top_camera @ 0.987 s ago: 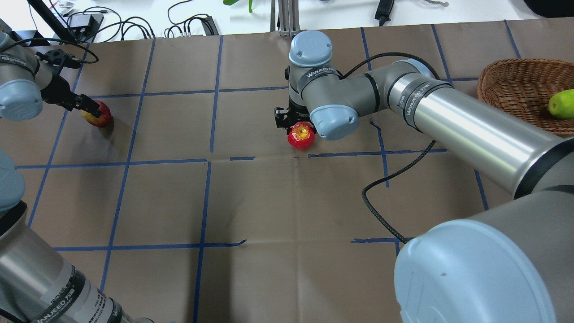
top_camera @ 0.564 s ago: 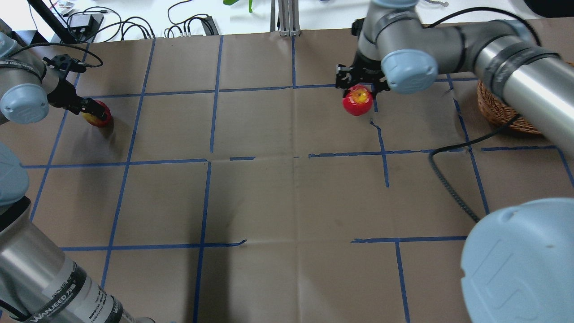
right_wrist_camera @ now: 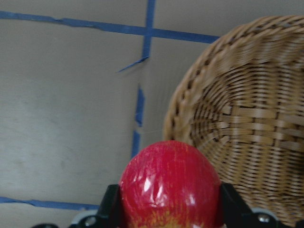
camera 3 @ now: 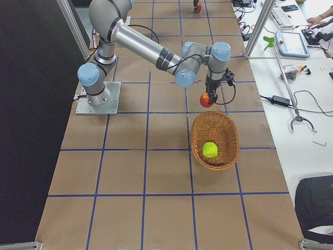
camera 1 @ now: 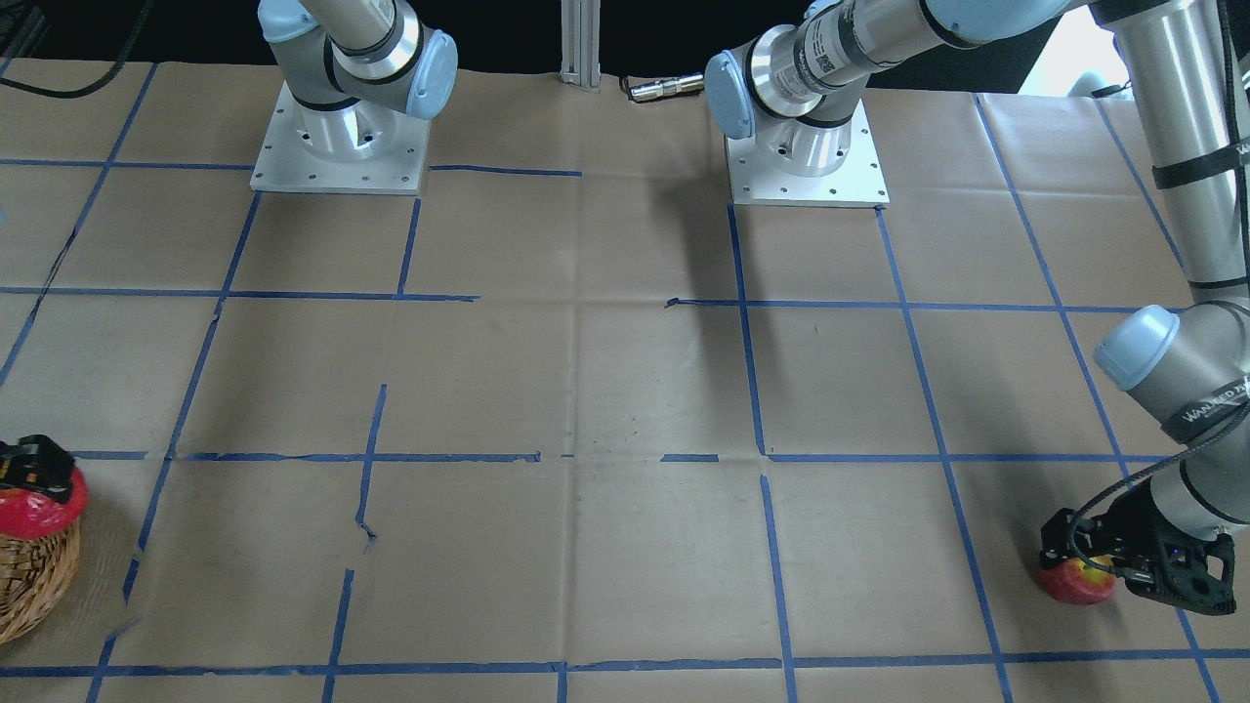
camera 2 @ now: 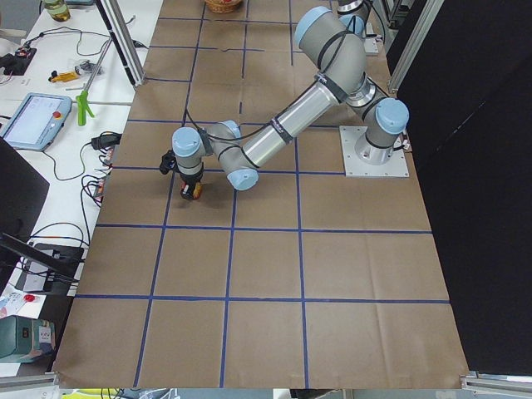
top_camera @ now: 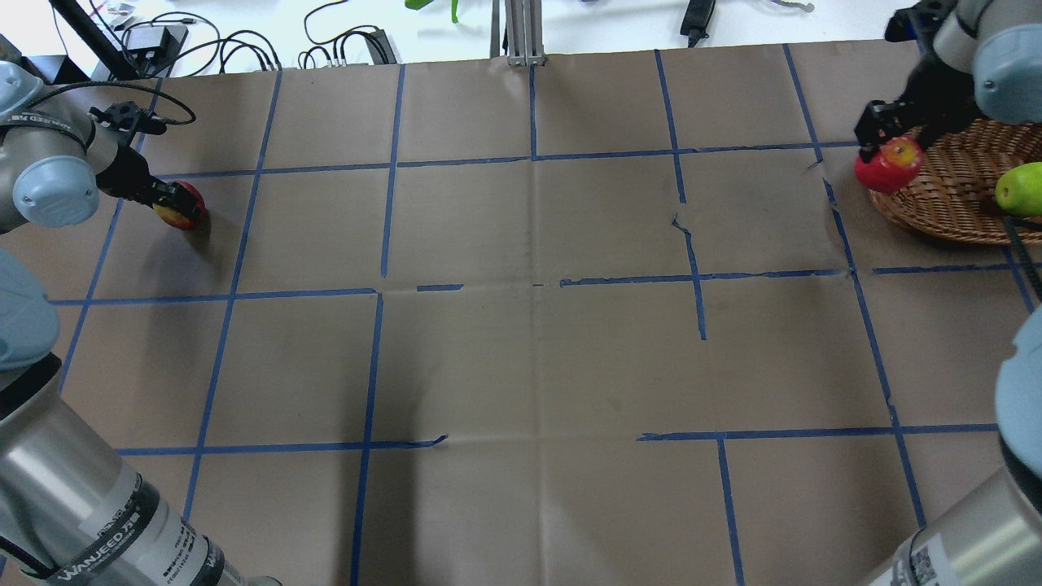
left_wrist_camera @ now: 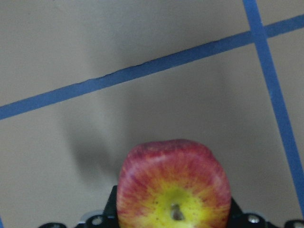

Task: Put all apples into basket
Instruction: 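Carry red apple toward basket with right while left lifts red-yellow apple, then set red-yellow apple at table center with left while right releases red apple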

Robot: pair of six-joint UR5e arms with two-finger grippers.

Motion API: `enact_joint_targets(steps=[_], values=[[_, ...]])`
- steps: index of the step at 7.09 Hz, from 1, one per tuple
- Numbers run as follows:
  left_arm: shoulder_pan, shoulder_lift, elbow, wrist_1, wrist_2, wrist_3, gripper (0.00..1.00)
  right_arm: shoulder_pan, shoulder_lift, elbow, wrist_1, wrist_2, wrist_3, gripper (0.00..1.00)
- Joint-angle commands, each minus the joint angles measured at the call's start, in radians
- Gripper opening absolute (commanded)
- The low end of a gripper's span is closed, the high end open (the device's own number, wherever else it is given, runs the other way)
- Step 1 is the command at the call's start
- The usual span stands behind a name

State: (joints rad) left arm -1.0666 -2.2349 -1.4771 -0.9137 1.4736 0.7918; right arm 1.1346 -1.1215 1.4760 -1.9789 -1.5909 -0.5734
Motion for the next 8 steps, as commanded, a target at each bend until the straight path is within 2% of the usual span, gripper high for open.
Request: enact_joint_targets(steps=[1, 2, 3, 4, 5, 6, 7, 8], values=[[-0.066, 0.047, 0.0, -0.016, 0.054, -0.046, 0.17, -0.131, 0.115, -0.064, -0.06, 0.015, -0.227, 0.19], [-0.178, 0.114, 0.0, -0.092, 0.097, -0.125, 0.17, -0.137, 0.146, -0.074, -0.064, 0.053, -0.247, 0.19], [-0.3, 0.173, -0.017, -0.214, 0.087, -0.301, 0.17, -0.142, 0.167, -0.069, -0.072, 0.045, -0.253, 0.23], [-0.435, 0.198, -0.032, -0.246, 0.061, -0.515, 0.17, -0.16, 0.169, -0.066, -0.071, 0.032, -0.272, 0.31], [-0.587, 0.193, -0.037, -0.247, 0.039, -0.695, 0.17, -0.168, 0.173, -0.065, -0.083, 0.022, -0.273, 0.75], [-0.702, 0.172, -0.035, -0.234, 0.028, -0.862, 0.17, -0.168, 0.169, -0.066, -0.083, 0.005, -0.273, 1.0], [-0.804, 0.137, -0.043, -0.222, -0.008, -0.961, 0.17, -0.168, 0.161, -0.066, -0.075, -0.001, -0.27, 1.0], [-0.852, 0.105, -0.043, -0.214, -0.01, -1.006, 0.16, -0.168, 0.135, -0.066, -0.068, -0.001, -0.266, 1.0]])
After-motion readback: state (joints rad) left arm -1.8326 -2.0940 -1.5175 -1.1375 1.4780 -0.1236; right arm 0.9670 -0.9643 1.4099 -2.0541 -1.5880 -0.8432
